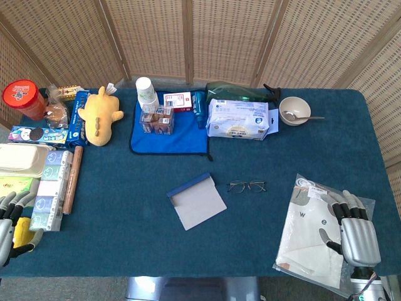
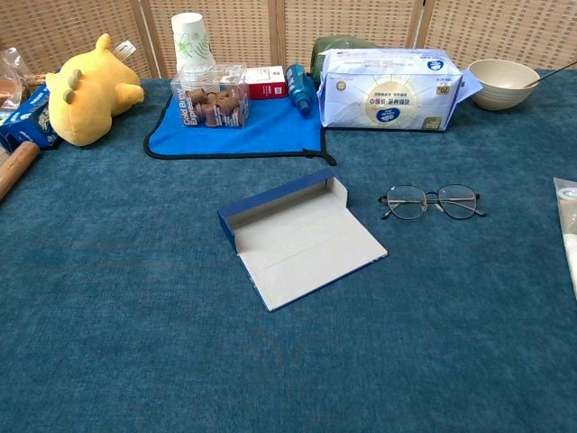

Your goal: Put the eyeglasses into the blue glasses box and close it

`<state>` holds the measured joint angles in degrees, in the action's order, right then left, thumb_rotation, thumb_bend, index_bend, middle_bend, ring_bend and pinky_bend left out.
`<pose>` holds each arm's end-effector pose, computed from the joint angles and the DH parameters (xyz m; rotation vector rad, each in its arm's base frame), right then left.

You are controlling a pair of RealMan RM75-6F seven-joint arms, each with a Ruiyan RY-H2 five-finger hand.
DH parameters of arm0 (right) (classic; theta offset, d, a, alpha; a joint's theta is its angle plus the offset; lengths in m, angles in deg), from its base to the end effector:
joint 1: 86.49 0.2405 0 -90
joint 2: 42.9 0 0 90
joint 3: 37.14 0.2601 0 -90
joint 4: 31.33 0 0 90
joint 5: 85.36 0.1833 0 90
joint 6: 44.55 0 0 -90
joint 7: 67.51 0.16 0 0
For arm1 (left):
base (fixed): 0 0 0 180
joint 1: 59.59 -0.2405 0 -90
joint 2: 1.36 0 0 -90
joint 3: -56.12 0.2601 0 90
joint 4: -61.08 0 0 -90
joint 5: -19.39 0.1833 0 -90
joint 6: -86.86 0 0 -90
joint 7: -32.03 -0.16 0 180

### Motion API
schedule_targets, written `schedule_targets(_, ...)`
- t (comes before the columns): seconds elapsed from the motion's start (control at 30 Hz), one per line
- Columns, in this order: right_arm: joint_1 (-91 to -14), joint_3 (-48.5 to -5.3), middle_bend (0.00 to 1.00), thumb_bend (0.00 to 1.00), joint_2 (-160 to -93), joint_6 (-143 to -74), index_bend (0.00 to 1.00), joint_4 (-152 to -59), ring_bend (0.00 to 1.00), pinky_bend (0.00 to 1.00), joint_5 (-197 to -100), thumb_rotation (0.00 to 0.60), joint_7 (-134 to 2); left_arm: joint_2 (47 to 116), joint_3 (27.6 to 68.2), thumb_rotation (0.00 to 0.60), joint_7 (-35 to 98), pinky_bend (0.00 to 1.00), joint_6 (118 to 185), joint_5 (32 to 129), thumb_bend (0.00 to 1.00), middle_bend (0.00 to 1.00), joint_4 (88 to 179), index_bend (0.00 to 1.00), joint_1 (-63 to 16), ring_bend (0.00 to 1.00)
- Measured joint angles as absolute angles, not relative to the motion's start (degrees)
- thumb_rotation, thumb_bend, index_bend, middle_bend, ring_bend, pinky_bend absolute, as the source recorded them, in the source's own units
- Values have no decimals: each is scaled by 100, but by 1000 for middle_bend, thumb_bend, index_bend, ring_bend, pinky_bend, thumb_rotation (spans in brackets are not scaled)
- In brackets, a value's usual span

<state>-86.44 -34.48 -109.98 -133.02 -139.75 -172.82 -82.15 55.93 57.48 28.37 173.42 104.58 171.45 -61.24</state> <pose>-0.2582 -0.1682 0.1624 1.3158 -0.9651 0.9472 -0.2795 0.1467 0.1923 -1.2901 -1.1164 -0.8756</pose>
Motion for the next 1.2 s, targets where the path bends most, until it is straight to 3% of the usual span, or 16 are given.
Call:
schedule_targets(0.83, -8579, -3592, 206, 226, -10872, -13214, 218, -13826, 113, 183, -17678, 600, -7787, 5322, 5806, 600, 2984, 5, 17512, 10703, 304, 134, 17373, 120, -6191, 0)
schedule_targets(1.07, -8186, -3546, 199, 225, -10832, -12717, 219, -13972, 110, 183, -17873, 600, -7770, 5031, 5781, 600, 3125, 4, 17480, 10807, 303, 131, 17571, 118, -6122, 0)
schedule_targets(1.2, -7719, -3349, 187, 241, -10924, -12099, 219, -14102, 95, 183, -17787, 600, -7870, 4820, 5739, 600, 3253, 4, 17267, 10742, 302, 131, 17679, 116, -5982, 0)
